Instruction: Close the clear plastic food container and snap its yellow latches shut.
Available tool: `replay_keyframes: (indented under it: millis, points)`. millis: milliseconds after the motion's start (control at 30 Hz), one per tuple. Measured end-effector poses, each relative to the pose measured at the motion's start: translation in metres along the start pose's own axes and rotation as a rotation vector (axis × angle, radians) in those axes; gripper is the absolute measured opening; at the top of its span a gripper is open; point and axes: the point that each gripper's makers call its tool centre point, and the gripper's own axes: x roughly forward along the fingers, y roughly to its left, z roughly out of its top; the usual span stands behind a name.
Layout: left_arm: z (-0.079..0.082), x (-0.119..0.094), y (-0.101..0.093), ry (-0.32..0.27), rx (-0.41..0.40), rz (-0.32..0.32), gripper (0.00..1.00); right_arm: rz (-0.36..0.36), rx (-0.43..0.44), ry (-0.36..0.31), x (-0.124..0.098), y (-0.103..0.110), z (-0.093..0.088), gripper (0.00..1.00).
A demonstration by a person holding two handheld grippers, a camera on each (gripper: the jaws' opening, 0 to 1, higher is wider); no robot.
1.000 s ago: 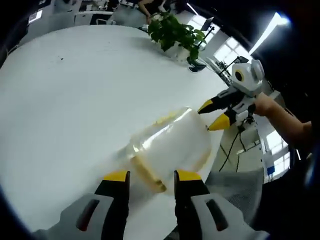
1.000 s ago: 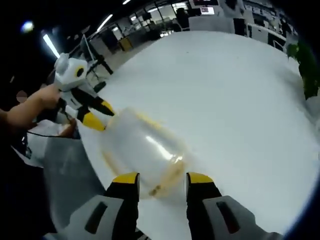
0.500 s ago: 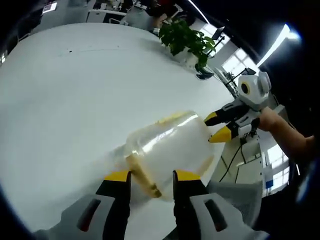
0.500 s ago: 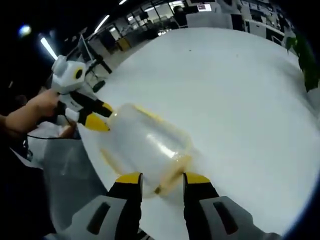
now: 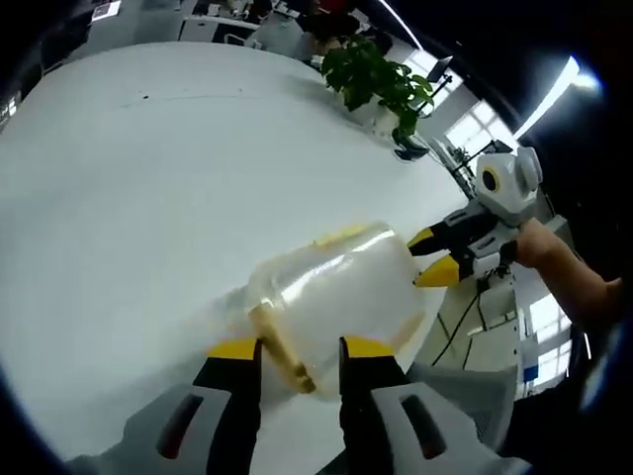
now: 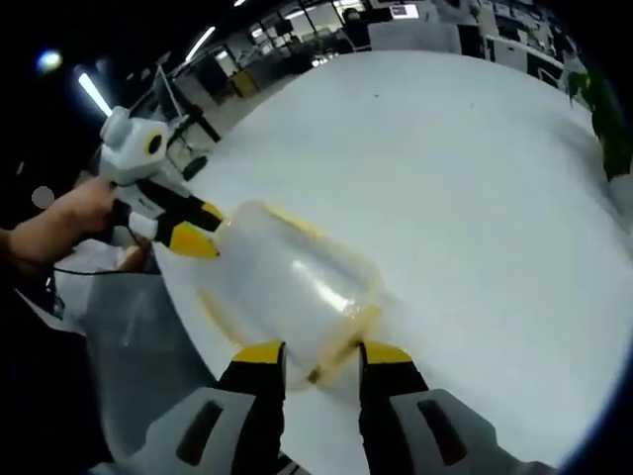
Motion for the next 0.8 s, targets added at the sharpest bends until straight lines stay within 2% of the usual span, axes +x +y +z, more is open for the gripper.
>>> replay_keyframes:
  millis: [200,333,400,433,467,500,600,633,667,733,800]
  points:
    - [0.0,0.001,0.0,0.001,0.0,0.001,0.26,-0.001,0.003,-0.018,0.0,0.0,0.0,0.25]
    - [0.001,0.001,0.0,0.007,-0.004,0.0,0.25,-0.005,0.006,0.005,0.001,0.0,0.002,0.24]
    - [0.002,0.003,0.001,0.004,-0.036,-0.007,0.25,-0.004,0.003,0.017,0.002,0.0,0.002,0.24]
    - [0.006,0.001,-0.013,-0.007,-0.061,-0.094,0.23,-0.001,0.007,0.024,0.002,0.0,0.001,0.23]
    - [0.005,-0.007,0.001,0.003,-0.078,-0.015,0.22,-0.005,0.02,0.021,0.002,0.0,0.003,0.23]
    - [0.004,-0.008,0.0,0.001,-0.036,-0.014,0.22,-0.008,0.022,0.017,0.002,0.001,0.003,0.22]
    - [0.001,0.0,0.0,-0.011,-0.066,-0.01,0.22,-0.01,0.041,0.005,0.002,0.001,0.002,0.18]
    - [0.002,0.003,-0.001,-0.013,-0.071,-0.004,0.22,-0.02,0.128,0.024,-0.001,0.002,-0.002,0.17]
    - [0.002,0.004,0.0,-0.004,-0.062,0.006,0.22,-0.025,0.124,0.0,-0.001,0.0,0.006,0.17]
    - [0.003,0.005,-0.001,0.005,-0.059,0.013,0.22,-0.028,0.087,-0.002,0.001,0.001,0.005,0.17]
    - [0.002,0.003,-0.001,0.001,-0.055,0.009,0.22,-0.015,0.102,-0.019,0.0,0.001,0.005,0.18]
